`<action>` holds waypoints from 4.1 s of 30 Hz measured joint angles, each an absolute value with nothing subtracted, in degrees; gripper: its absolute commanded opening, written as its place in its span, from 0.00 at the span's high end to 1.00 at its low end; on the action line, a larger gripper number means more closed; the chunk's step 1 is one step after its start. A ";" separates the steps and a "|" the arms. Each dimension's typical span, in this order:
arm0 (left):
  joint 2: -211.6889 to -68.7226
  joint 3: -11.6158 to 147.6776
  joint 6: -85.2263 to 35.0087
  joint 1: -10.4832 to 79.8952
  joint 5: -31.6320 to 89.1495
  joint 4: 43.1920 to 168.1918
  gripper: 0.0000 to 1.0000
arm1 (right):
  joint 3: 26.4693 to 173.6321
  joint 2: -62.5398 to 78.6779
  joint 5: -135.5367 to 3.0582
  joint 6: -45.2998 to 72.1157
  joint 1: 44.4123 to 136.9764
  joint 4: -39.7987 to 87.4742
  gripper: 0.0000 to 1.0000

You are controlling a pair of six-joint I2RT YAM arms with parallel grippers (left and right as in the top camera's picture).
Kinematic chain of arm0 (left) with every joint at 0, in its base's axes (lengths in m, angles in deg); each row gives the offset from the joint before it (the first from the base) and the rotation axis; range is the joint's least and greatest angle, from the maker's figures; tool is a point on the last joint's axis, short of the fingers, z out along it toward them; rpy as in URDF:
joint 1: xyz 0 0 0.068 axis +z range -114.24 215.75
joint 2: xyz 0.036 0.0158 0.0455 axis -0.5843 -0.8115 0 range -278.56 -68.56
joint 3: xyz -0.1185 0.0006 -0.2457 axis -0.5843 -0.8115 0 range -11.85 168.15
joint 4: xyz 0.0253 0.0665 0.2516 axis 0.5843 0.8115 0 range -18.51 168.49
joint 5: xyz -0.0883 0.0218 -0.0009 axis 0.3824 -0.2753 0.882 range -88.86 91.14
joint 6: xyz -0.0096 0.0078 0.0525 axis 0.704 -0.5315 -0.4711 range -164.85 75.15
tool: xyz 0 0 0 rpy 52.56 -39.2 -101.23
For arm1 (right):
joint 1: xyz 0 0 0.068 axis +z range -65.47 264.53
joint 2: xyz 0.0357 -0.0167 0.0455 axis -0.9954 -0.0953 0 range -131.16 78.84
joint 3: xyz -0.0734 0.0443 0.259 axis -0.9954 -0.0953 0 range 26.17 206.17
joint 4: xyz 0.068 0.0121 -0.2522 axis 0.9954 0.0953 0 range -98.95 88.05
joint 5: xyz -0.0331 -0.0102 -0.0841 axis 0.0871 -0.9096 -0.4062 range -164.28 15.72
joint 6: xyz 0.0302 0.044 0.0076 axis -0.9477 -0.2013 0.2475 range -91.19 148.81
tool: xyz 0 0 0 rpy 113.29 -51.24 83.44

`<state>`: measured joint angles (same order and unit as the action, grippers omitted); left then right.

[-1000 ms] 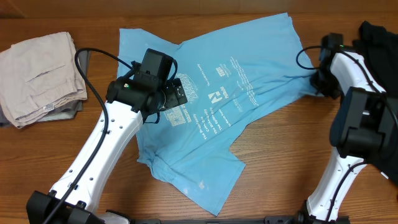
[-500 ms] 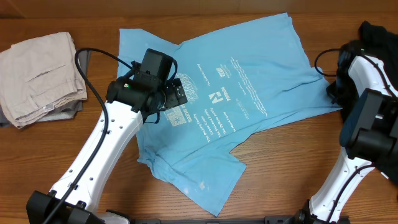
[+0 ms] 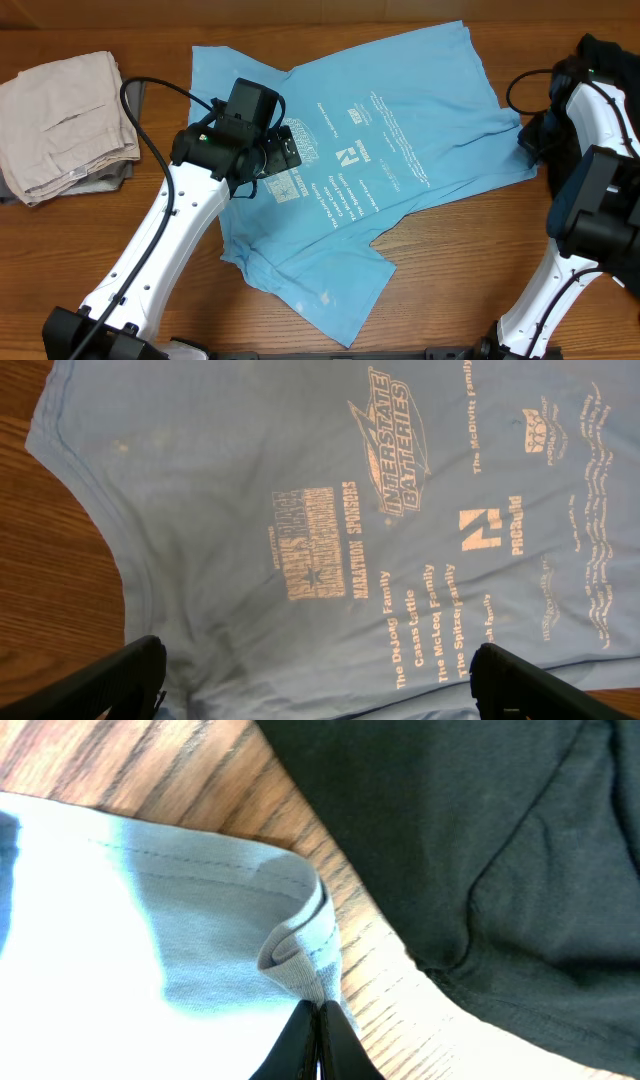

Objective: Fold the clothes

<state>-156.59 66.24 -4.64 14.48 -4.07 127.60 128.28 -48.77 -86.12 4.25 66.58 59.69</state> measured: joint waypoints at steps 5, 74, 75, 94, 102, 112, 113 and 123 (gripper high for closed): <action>-156.59 66.26 -4.64 14.48 -4.07 127.60 0.00 | 128.30 -48.77 -85.09 4.97 65.85 59.30 0.52; -156.59 66.26 -4.64 14.48 -4.09 127.60 0.00 | 119.49 -47.31 -83.87 -3.47 42.69 39.04 0.95; -156.59 66.26 -4.64 14.48 -4.07 127.60 0.00 | 119.47 -47.31 -82.97 -3.57 41.83 38.03 0.92; -156.59 66.24 -4.64 14.48 -4.07 127.60 0.00 | 148.58 -47.20 -70.29 -1.26 41.09 67.85 0.39; -156.59 66.24 -4.64 14.48 -4.09 127.58 0.00 | 143.91 -47.11 -67.82 -1.00 48.54 69.14 0.35; -156.59 66.24 -4.64 14.48 -4.09 127.60 0.00 | 126.31 -47.13 -67.04 -4.93 54.75 55.08 0.32; -156.59 66.24 -4.64 14.48 -4.09 127.60 0.00 | 125.26 -47.13 -67.04 -5.26 54.58 54.36 0.32; -156.59 66.24 -4.64 14.48 -4.07 127.60 0.00 | 123.08 -47.13 -68.57 -6.68 54.25 52.94 0.51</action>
<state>-156.59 66.24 -4.64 14.48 -4.07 127.60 123.08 -47.13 -68.57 -6.68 54.25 52.94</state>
